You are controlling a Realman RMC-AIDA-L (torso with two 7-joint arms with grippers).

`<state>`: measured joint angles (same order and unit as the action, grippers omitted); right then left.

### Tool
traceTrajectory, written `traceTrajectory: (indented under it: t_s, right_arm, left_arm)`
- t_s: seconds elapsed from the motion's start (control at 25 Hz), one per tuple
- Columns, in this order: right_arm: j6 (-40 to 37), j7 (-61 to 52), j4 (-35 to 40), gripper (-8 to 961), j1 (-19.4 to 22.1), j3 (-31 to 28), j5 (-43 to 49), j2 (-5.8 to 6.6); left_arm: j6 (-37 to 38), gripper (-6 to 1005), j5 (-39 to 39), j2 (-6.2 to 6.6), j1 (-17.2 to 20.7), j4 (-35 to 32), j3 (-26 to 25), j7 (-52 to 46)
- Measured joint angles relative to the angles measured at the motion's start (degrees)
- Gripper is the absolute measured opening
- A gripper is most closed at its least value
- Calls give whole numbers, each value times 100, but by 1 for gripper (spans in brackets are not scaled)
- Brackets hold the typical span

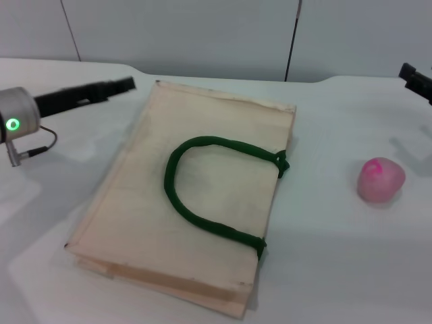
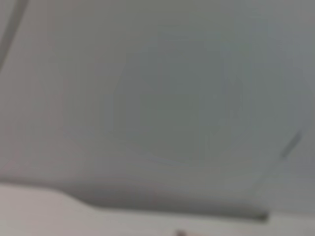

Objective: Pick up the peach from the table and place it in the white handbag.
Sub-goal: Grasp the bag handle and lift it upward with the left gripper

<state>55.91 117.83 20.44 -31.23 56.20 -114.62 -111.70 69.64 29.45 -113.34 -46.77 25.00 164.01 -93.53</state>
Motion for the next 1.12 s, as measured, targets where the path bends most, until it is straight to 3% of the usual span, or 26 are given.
traceTrajectory:
  t_s: [0.4,1.12]
  right_arm:
    - [78,-590,420,820,36,-6,836,1]
    - [78,-809,725,821,135,-22,989,-45]
  left_arm:
    - [359,606,-1654,58,-562,-35,0,-510]
    - [544,607,-2836,10,-969,-62,0,-984]
